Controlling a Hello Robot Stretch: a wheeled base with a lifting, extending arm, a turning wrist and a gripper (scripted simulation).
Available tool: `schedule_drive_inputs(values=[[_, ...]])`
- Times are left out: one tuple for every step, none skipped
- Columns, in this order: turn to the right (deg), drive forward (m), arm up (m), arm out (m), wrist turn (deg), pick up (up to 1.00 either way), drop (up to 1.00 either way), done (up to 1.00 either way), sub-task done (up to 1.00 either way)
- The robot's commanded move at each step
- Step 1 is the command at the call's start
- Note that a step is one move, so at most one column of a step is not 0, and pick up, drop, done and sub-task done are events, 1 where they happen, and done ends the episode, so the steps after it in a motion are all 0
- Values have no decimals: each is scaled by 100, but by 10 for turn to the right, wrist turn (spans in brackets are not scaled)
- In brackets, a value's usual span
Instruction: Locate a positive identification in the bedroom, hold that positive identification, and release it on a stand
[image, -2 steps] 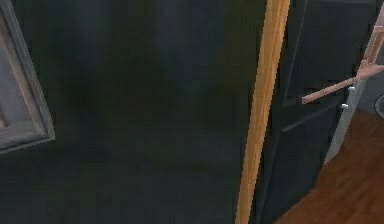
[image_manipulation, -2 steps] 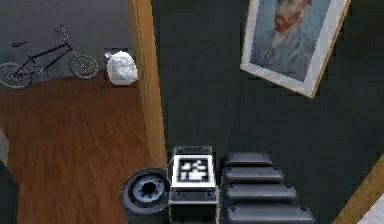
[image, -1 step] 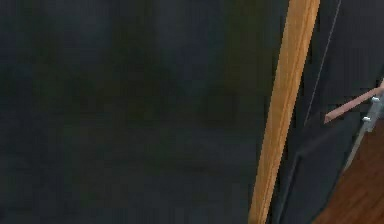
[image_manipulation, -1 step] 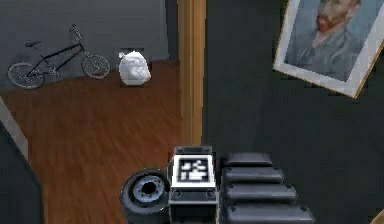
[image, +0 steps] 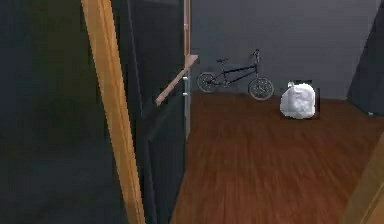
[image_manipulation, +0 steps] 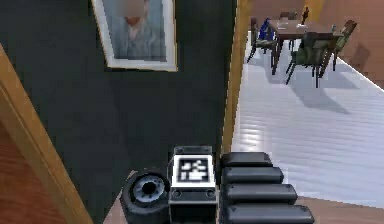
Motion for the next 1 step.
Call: schedule_drive_inputs(values=[[450, 0, 0, 0, 0, 0, 0, 0, 0]])
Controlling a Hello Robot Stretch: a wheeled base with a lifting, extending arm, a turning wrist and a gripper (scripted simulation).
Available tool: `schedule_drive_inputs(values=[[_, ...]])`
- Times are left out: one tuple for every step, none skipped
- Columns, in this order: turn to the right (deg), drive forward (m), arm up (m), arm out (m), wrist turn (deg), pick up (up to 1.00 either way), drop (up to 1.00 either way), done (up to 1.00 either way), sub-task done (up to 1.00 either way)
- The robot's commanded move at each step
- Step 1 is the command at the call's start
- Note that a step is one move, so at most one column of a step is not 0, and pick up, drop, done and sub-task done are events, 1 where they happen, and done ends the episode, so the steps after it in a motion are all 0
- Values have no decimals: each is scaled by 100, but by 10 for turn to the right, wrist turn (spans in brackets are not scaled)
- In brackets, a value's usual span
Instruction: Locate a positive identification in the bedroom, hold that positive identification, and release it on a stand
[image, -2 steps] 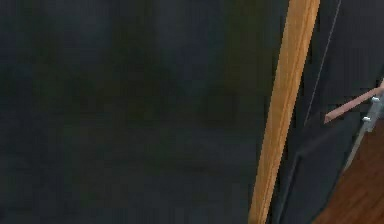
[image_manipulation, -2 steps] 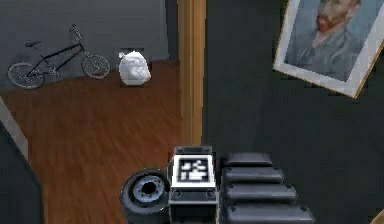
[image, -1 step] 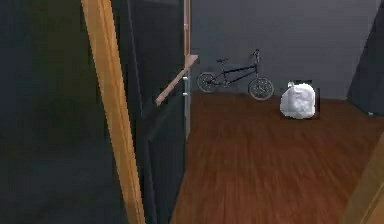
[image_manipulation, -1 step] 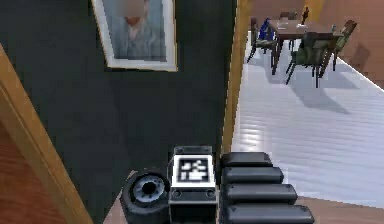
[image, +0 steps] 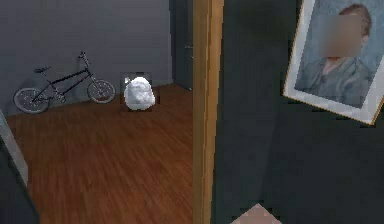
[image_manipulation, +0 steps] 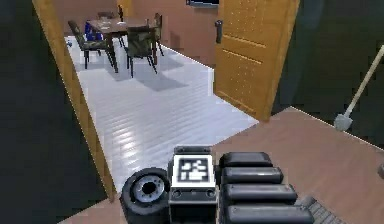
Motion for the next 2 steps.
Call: schedule_drive_inputs(values=[[60, 0, 0, 0, 0, 0, 0, 0, 0], [0, 15, 0, 0, 0, 0, 0, 0, 0]])
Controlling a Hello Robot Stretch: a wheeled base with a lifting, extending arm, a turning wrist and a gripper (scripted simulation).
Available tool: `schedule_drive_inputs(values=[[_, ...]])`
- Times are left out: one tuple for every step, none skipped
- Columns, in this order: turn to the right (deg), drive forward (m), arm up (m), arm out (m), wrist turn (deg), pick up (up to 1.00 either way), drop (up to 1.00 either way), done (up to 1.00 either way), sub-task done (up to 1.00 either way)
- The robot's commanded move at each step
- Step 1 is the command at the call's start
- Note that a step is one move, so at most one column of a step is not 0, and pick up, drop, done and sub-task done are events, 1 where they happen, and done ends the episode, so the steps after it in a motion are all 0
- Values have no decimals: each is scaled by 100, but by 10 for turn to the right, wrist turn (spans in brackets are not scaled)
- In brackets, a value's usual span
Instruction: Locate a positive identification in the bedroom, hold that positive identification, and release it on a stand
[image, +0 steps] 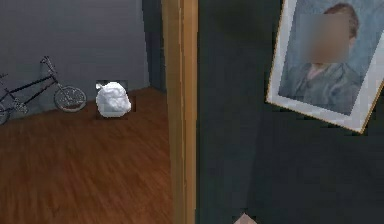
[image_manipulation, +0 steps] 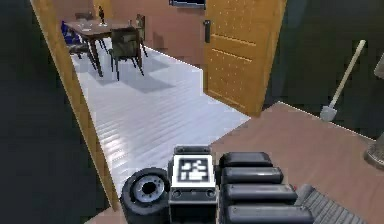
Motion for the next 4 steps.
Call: schedule_drive_inputs(values=[[-300, 0, 0, 0, 0, 0, 0, 0, 0], [0, 80, 0, 0, 0, 0, 0, 0, 0], [180, 0, 0, 0, 0, 0, 0, 0, 0], [0, 100, 0, 0, 0, 0, 0, 0, 0]])
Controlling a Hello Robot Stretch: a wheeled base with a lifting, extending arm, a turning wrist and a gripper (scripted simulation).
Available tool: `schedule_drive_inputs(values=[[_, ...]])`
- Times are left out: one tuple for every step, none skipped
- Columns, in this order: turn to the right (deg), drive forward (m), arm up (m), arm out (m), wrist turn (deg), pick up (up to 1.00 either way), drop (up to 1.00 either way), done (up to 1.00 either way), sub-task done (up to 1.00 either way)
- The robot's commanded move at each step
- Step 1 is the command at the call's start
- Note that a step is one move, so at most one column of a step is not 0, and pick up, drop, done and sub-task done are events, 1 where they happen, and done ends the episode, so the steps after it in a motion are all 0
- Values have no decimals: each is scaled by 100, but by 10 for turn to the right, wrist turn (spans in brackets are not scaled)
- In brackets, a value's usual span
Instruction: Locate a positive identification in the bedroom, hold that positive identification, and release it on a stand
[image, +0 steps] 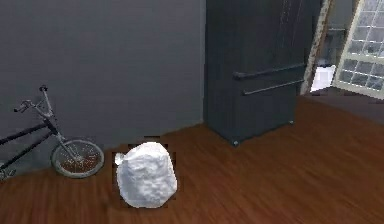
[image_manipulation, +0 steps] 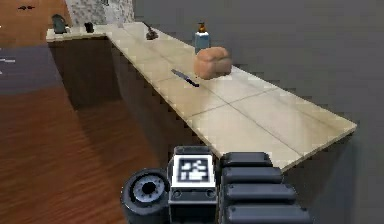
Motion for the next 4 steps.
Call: schedule_drive_inputs(values=[[60, 0, 0, 0, 0, 0, 0, 0, 0], [0, 5, 0, 0, 0, 0, 0, 0, 0], [360, 0, 0, 0, 0, 0, 0, 0, 0], [0, 100, 0, 0, 0, 0, 0, 0, 0]])
